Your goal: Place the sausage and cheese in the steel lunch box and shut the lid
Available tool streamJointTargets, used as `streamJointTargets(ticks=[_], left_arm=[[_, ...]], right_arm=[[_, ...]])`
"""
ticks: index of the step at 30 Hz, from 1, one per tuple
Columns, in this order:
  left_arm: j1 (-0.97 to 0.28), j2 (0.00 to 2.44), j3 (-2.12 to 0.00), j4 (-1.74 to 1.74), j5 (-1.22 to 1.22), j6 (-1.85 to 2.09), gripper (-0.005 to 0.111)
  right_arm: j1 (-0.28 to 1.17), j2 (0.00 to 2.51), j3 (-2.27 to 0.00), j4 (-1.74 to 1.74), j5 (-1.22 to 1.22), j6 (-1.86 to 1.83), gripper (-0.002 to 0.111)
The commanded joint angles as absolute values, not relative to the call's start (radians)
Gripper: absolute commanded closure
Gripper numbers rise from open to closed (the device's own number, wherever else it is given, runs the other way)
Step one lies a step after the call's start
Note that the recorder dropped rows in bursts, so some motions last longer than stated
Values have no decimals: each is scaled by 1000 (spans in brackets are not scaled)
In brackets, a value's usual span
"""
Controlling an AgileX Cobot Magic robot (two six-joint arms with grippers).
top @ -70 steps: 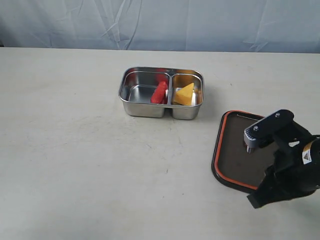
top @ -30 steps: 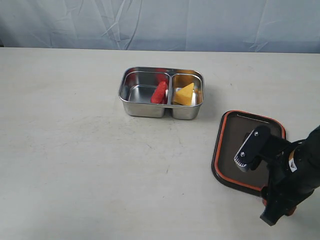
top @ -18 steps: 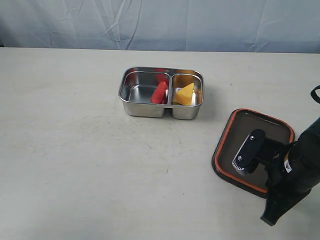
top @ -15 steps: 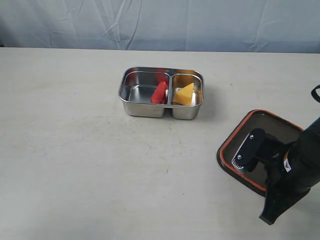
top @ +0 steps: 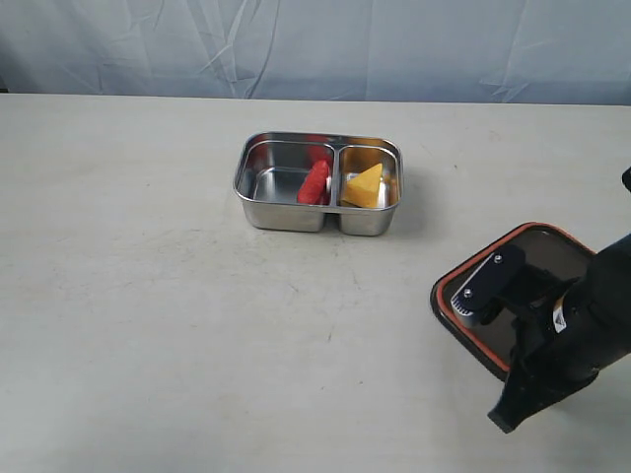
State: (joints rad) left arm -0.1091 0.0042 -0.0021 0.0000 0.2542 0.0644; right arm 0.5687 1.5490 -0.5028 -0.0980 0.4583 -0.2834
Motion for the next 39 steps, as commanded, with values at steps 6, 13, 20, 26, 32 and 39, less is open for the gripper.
streamJointTargets(ticks=[6, 13, 20, 26, 32, 39], left_arm=[[-114, 0, 0, 0, 239, 63, 107], [-114, 0, 0, 0, 239, 63, 107], [-114, 0, 0, 0, 239, 63, 107], [-114, 0, 0, 0, 239, 63, 107], [-114, 0, 0, 0, 239, 63, 107], [-114, 0, 0, 0, 239, 63, 107]], right_arm=[[570, 1563, -494, 7, 407, -289, 69], [570, 1574, -494, 11, 404, -289, 100], [570, 1633, -494, 105, 388, -270, 109], [570, 1617, -494, 231, 362, -270, 109], [570, 1601, -494, 257, 362, -270, 109], [570, 1514, -494, 282, 370, -270, 109]])
